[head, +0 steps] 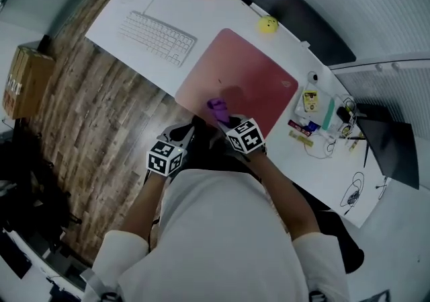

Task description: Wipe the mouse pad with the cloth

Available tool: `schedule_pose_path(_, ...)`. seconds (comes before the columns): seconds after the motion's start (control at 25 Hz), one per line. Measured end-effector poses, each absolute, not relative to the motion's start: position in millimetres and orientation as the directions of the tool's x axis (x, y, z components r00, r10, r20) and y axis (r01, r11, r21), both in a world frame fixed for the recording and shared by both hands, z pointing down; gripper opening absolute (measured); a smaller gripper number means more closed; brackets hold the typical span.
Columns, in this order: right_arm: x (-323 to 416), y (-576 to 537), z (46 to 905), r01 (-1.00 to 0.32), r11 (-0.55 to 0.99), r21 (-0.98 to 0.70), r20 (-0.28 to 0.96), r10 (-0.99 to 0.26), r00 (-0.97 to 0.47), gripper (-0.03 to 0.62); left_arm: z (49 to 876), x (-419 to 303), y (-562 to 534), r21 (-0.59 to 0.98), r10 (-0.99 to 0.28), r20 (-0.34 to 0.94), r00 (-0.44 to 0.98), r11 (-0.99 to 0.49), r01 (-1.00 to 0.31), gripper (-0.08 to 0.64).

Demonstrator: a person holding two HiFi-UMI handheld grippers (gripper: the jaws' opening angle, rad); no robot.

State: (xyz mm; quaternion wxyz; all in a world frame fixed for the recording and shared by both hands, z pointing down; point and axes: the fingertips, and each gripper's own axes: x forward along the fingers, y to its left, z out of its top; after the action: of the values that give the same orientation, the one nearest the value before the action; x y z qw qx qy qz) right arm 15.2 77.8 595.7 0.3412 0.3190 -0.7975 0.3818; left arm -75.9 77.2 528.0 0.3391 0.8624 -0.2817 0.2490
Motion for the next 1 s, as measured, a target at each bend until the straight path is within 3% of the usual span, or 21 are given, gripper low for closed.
schedule_pose_path(0.52,133.0,130.8,537.9,-0.885,0.336,-0.321,0.740,-0.494,-0.456,0.075,488.2,-13.6,107.6,0.389,-0.328,0.582,0.744,-0.691,-0.609,0.020)
schedule_pose_path(1.0,204.0,161.8,473.1,-0.943,0.222,-0.249,0.650,-0.683,-0.333,0.075,432.8,-5.7,117.8,0.341,-0.400,0.513,0.759,-0.717,-0.608,0.020)
